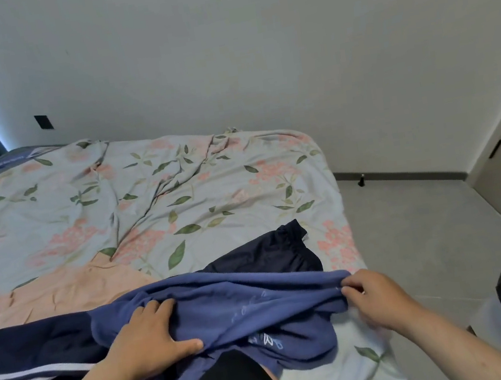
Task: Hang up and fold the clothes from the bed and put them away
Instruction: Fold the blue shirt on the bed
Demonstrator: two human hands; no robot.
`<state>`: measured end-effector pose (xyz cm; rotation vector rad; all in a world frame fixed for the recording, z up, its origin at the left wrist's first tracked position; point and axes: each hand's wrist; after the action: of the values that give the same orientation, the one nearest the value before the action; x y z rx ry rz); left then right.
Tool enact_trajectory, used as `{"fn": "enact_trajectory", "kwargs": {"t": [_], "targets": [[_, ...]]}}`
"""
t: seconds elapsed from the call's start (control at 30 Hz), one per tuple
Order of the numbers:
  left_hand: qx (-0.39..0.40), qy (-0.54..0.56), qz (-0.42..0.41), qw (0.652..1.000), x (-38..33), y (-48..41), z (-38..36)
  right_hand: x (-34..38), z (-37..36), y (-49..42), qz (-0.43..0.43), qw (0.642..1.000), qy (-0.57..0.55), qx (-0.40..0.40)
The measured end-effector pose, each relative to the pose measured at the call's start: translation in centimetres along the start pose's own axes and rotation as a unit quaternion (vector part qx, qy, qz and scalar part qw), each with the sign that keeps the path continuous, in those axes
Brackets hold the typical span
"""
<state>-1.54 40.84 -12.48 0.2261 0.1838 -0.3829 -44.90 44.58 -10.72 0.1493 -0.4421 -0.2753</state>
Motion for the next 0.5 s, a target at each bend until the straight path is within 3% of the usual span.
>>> {"fn": "enact_trajectory", "kwargs": {"t": [0.1,0.23,0.5], "targets": [[0.038,-0.050,0.002,0.998,-0.1,0.0,0.0,0.0,0.0,-0.2,0.003,0.999,-0.017,-0.044],[0.021,-0.133,-0.028,0.990,0.2,0.3,-0.2,0.4,0.0,-0.1,-0.002,0.993,-0.054,-0.105],[0.058,-0.012,-0.054,0.997,0.0,0.7,1.7,1.8,1.0,-0.1,-0.040,0.976,-0.101,-0.190]]}}
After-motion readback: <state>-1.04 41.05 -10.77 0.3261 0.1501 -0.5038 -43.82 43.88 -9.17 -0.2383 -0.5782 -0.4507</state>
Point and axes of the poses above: each hand's wrist, its own y-axis away from the middle knuckle, its own z-axis out of the back of the hand, x = y × z, and after that the axes turned 14 degrees about -z, right-handed
